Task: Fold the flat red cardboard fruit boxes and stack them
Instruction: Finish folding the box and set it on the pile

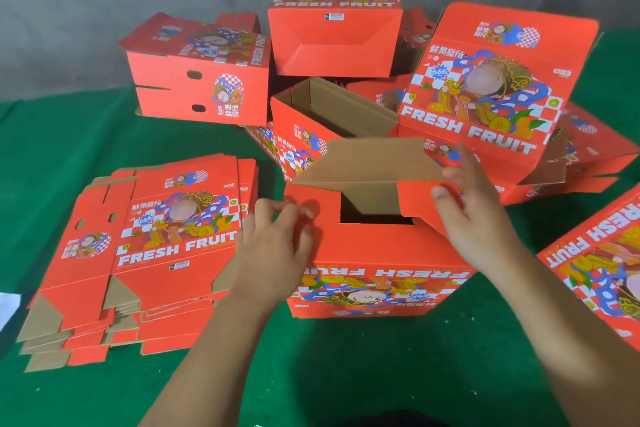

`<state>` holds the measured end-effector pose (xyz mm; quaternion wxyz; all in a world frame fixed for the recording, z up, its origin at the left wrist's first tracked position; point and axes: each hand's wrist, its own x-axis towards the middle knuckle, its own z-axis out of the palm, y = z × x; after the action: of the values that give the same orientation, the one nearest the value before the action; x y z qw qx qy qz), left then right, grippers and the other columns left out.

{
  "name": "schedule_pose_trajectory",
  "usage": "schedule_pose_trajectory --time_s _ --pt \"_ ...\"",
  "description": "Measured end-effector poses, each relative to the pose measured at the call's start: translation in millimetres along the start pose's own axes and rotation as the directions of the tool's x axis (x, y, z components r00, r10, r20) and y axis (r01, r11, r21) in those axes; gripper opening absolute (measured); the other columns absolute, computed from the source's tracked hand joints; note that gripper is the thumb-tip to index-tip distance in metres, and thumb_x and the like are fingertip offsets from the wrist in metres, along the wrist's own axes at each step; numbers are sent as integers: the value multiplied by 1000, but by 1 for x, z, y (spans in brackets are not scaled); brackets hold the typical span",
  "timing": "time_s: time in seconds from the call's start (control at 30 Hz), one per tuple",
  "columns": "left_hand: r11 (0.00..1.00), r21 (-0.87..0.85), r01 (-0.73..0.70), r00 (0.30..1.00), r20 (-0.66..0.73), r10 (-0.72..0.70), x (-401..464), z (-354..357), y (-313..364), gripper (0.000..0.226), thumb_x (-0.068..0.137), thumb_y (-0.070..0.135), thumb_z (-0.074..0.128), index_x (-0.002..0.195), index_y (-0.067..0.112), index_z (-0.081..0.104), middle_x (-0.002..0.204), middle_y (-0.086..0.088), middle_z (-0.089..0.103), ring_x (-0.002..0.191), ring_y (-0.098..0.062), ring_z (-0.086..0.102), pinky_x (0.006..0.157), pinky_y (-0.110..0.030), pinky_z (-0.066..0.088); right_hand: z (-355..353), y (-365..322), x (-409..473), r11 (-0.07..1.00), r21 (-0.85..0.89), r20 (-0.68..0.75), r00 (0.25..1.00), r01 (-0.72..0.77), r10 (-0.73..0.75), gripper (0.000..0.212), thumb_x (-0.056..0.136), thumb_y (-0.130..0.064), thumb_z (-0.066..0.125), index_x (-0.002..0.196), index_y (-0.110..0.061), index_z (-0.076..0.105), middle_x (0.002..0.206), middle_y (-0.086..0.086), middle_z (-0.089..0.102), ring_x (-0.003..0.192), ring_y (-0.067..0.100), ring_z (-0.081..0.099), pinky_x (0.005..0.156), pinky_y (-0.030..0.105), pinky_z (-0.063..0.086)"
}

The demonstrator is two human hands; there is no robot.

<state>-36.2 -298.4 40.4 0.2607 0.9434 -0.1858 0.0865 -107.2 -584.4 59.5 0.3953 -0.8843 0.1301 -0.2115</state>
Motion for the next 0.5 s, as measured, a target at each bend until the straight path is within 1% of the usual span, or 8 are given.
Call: schedule_pose_trajectory --time_s 0.07,0.13,0.17,0.23,0.33,0.37,0.43,0.5 --pt "1000 -9 23 1000 1 -23 4 5 2 23 99 37 60 120 31 67 121 1 49 111 -30 49 98 -47 43 7 -2 12 976 -209 174 985 57 -20 66 104 -49 46 163 -30 21 169 -4 19 155 17 16 124 39 15" --pt "996 -86 34 999 -10 -35 6 8 1 21 99 35 60 119 32 67 124 1 50 118 -27 46 104 -47 40 14 -2 13 924 -359 251 967 135 -44 54 103 -60 34 150 -37 45 171 -12 0 157 15 0 126 41 8" --pt "990 -132 43 999 -16 -46 6 9 1 22 99 37 57 119 34 66 125 2 50 121 -25 44 106 -46 38 15 -2 13 932 -336 235 970 138 -59 50 102 -60 33 139 -33 54 171 -8 7 156 15 6 125 42 12" --pt "980 -191 59 998 -19 -63 6 9 1 35 97 41 52 130 35 61 124 3 49 122 -24 43 109 -46 37 13 -5 15 987 -146 153 988 59 -37 48 101 -59 34 127 -22 50 154 3 37 146 22 31 117 41 29" --pt "967 -246 73 996 -23 -81 6 9 4 66 98 46 51 157 21 34 134 -3 47 127 -27 44 112 -46 33 8 -3 15 995 94 130 991 -39 27 46 104 -62 30 136 -31 39 128 -2 54 123 18 52 99 35 38" --pt "962 -262 78 996 -21 -87 5 9 4 73 99 51 46 162 18 25 137 -4 47 129 -26 43 114 -46 32 8 -2 14 998 54 137 990 -21 13 47 103 -61 30 139 -33 43 128 -2 54 125 18 50 100 34 36" --pt "958 -276 81 996 -11 -88 4 8 2 71 102 58 35 164 26 22 132 0 44 129 -21 40 116 -42 28 11 1 15 978 -204 189 982 51 -12 54 100 -63 40 143 -34 52 131 -1 47 133 22 38 106 34 31" --pt "968 -245 53 999 1 -55 4 7 0 60 103 60 28 157 36 37 125 1 42 126 -21 39 117 -42 29 13 1 19 904 -419 298 953 88 46 73 93 -68 54 156 -37 36 149 0 33 145 21 21 116 40 29"
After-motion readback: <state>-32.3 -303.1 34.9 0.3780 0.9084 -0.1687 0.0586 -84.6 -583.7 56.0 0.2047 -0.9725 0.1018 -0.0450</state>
